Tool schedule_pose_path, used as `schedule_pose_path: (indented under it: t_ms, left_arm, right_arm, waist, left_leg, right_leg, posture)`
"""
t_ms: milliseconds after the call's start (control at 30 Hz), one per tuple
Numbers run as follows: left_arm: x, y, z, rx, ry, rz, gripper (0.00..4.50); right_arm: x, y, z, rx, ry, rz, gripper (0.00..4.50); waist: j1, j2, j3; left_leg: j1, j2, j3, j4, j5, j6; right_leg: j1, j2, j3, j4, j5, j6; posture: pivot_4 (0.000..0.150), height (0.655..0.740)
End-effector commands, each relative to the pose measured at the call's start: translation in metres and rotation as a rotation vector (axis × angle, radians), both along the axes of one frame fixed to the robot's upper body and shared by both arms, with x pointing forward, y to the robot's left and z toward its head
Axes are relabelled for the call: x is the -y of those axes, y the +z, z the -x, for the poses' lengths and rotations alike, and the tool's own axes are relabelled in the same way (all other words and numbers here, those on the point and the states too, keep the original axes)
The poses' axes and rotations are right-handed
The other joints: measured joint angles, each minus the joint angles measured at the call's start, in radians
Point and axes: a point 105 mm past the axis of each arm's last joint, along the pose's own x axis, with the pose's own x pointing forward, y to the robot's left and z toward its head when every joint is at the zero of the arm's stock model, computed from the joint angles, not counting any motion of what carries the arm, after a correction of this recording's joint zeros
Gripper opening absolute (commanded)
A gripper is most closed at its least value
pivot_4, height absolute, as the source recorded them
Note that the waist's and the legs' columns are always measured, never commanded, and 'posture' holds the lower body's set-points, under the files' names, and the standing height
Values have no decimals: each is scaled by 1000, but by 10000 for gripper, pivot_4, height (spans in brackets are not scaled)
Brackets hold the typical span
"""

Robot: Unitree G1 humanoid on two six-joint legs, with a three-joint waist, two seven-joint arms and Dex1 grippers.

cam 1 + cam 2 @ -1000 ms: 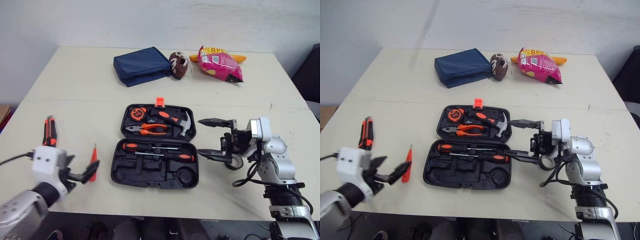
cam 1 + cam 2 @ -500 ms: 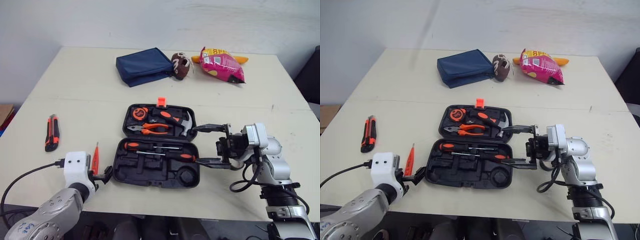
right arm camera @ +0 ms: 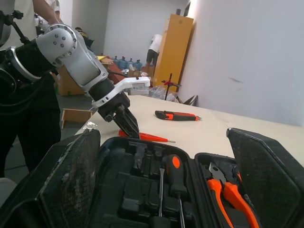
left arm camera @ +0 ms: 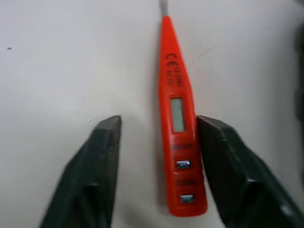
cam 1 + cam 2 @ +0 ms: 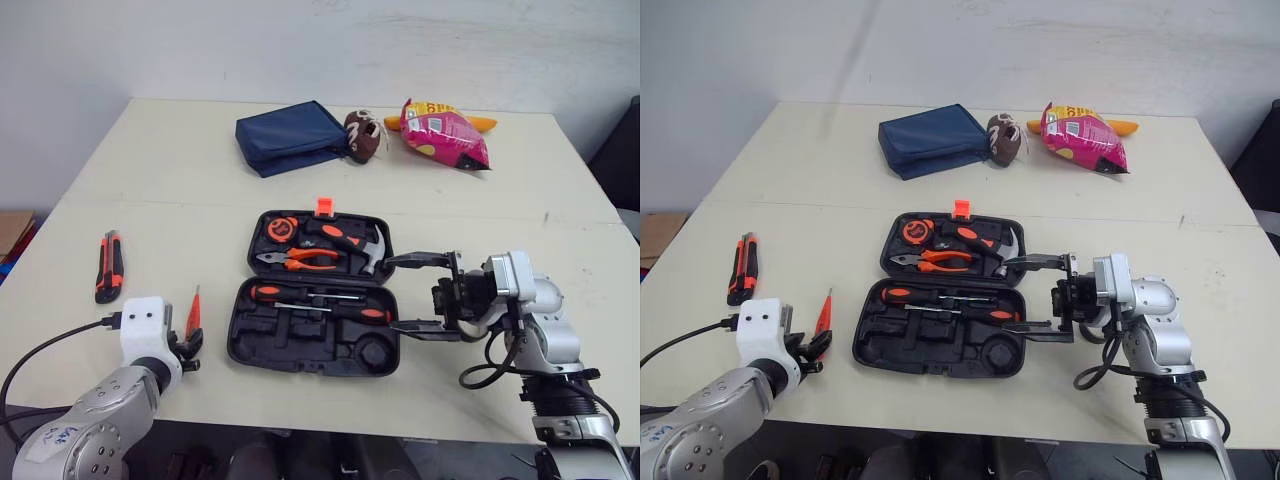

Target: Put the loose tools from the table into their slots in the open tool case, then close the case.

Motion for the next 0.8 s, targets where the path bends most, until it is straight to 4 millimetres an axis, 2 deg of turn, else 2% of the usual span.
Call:
schedule_pose_path:
  t_ms: [33, 67, 167, 367, 433, 533, 633, 700, 800]
  left_arm:
    - [3, -20, 9, -99, 16, 69, 7089]
    - [0, -20, 9, -96, 24, 65, 3290]
    - [-7, -14, 9, -75, 30, 44, 2945]
    - [-23, 41, -11, 202, -103, -94, 2945]
    - [-15, 64, -15, 298, -294, -122, 2945]
    - [-3, 86, -12, 349, -627, -240, 2945]
    - [5, 100, -14, 380, -889, -365, 2945]
    - [24, 111, -18, 398, -1120, -420, 2945]
    - [39, 112, -20, 359, -1307, -441, 2945]
  right_arm:
    - [0, 4, 9, 48, 41, 10, 45000]
    - [0, 4, 9, 47, 39, 10, 45000]
    - [0, 3, 9, 44, 35, 12, 45000]
    - [2, 1, 10, 45, 26, 17, 45000]
    - [7, 1, 10, 61, 10, 28, 45000]
    - [21, 0, 4, 74, -42, 64, 45000]
    - [30, -5, 7, 67, -54, 118, 45000]
    - [34, -7, 8, 63, -70, 137, 45000]
    - [35, -7, 6, 66, -88, 135, 45000]
  waist:
    - [1, 1, -1]
    - [2, 1, -1]
    - [1, 1, -1]
    - [-1, -2, 1]
    - [0, -3, 2]
    - [0, -2, 2]
    - [1, 1, 4]
    - [9, 2, 5]
    - [10, 6, 7]
  left_leg:
    - [0, 0, 0, 0, 0, 0]
    - [0, 0, 0, 0, 0, 0]
    - [0, 0, 0, 0, 0, 0]
    - [-1, 1, -1, -1, 0, 1]
    - [-1, 0, 0, -1, -1, 1]
    - [-3, 0, 0, -1, -1, 0]
    - [-3, 0, 1, -2, -3, 1]
    - [-3, 0, 1, -2, -5, 5]
    - [-4, 0, 1, -3, -6, 6]
  right_leg:
    - [0, 0, 0, 0, 0, 0]
    - [0, 0, 0, 0, 0, 0]
    - [0, 0, 0, 0, 0, 0]
    - [-1, 0, 0, 0, 0, 0]
    - [-2, 0, -1, 0, 0, -1]
    - [-3, -2, -2, -2, -1, -1]
    - [-3, -5, -3, -4, -2, -3]
    - [-3, -5, -4, -5, -2, -4]
    - [-3, -6, -5, -6, -2, -4]
  posture:
    - [1500, 7400]
    - [1500, 7400]
    - [1500, 7400]
    - [1500, 7400]
    - [1500, 7400]
    - [1500, 7400]
    - [1500, 7400]
    - [1500, 7400]
    - [1500, 7400]
